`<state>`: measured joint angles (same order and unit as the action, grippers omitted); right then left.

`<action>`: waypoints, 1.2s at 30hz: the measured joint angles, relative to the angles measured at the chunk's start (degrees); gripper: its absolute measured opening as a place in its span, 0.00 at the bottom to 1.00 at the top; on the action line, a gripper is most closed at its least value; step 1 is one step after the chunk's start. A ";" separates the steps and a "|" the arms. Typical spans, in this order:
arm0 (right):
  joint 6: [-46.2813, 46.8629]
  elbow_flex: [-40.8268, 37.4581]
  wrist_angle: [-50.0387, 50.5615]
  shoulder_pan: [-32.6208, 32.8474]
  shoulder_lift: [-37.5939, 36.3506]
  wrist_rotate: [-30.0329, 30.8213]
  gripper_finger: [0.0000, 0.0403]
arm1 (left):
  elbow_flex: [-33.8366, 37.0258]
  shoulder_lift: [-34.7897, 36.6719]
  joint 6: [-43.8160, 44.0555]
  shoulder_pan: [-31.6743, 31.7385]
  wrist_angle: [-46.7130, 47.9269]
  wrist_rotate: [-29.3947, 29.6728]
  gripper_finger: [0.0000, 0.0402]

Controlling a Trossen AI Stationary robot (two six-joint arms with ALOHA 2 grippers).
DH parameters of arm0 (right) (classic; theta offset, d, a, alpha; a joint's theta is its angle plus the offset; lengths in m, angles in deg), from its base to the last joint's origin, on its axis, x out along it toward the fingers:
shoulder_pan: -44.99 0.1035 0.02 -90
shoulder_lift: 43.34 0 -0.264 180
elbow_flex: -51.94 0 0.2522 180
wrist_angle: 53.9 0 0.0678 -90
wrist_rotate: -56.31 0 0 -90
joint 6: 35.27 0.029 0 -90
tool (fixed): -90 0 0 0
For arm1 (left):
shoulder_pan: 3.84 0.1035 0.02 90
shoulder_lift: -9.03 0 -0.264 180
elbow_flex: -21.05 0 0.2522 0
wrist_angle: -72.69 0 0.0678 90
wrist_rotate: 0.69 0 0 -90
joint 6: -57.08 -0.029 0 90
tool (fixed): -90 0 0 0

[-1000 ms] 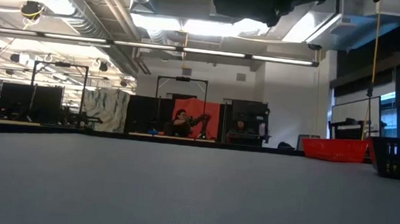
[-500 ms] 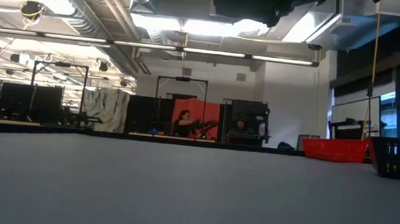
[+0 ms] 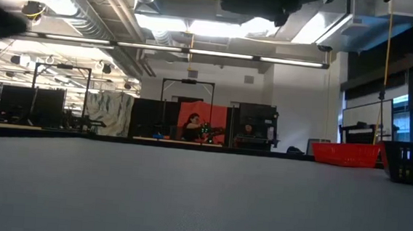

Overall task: Sort crayons
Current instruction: Put the orange crayon into the red basket

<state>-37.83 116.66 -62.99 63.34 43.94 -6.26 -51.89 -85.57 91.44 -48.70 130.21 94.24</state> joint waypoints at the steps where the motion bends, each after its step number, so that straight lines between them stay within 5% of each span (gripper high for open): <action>1: 0.47 0.00 -0.54 0.00 0.00 -0.18 0.39 | -1.65 0.00 -1.80 -0.02 0.50 2.49 0.01; 8: 0.26 0.00 -0.66 0.00 0.00 -8.04 0.55 | -8.30 2.90 -15.14 0.18 -2.54 20.81 0.01; 14: -3.44 0.00 -0.68 0.00 0.00 -10.61 0.65 | -6.65 7.93 -24.90 0.48 -11.82 40.63 0.01; 17: -4.77 0.00 -1.27 0.00 0.00 -12.29 0.64 | -4.02 10.29 -30.32 1.43 -20.53 45.18 0.01; 26: -8.68 0.00 -8.47 0.00 3.58 -16.58 0.61 | 9.72 12.81 -49.65 7.38 -62.16 36.57 0.01; 36: -8.96 0.02 -18.40 0.00 7.31 -21.54 0.60 | 17.81 12.81 -54.28 12.38 -84.79 29.74 0.01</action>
<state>-46.79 116.68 -81.39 63.34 51.25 -27.80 -34.08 -72.77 37.16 -36.32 45.41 123.98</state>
